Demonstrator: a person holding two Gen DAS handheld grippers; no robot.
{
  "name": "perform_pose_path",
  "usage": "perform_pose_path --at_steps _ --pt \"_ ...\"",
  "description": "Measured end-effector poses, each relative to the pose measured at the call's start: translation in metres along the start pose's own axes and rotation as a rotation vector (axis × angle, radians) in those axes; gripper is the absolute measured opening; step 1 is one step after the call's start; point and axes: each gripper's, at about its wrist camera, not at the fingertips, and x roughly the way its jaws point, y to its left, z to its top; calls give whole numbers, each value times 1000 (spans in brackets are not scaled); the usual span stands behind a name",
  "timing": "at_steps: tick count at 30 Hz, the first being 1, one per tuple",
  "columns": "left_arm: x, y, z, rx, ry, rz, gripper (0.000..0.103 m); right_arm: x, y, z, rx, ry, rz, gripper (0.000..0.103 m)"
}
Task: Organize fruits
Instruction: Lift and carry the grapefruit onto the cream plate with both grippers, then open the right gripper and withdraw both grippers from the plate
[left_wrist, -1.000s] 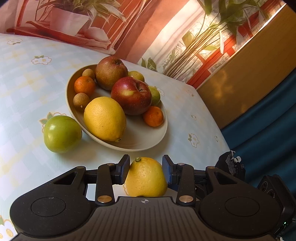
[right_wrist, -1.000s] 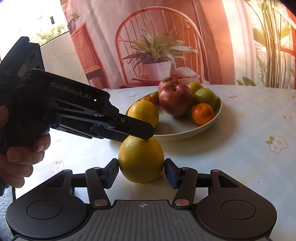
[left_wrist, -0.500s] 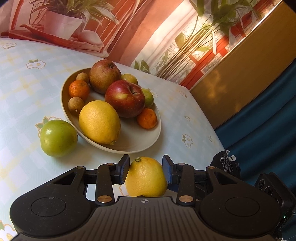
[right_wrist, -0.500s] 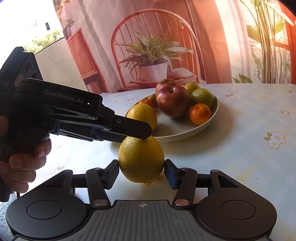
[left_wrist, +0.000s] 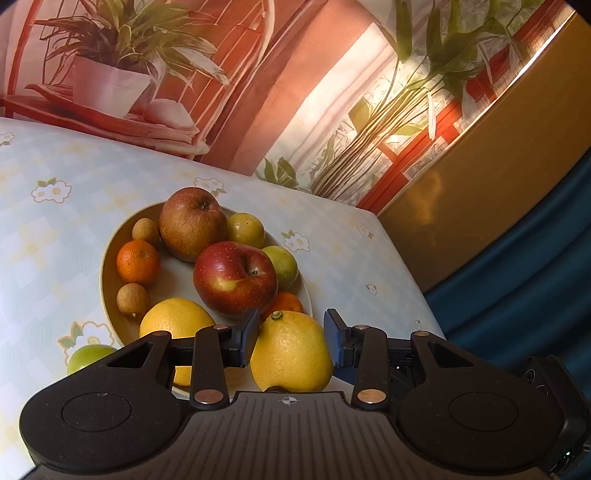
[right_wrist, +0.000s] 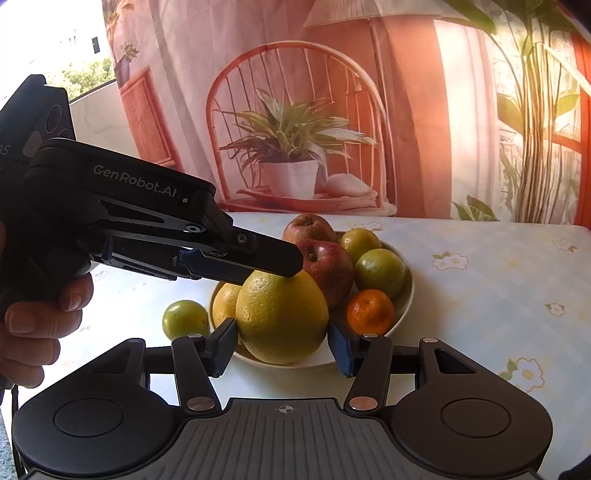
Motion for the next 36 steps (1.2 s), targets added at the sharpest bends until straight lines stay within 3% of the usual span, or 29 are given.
perform_pose_path --at_steps 12,23,27,36 --pt "16 5 1 0 40 43 36 21 -11 -3 20 62 -24 50" --pt "-5 0 -2 33 -15 76 36 28 1 -1 -11 87 -106 50" --pt "-22 -2 -7 71 -36 114 37 23 8 0 -5 82 -150 59" --pt "-75 25 -23 106 -75 257 37 -10 19 -16 94 32 -122 58"
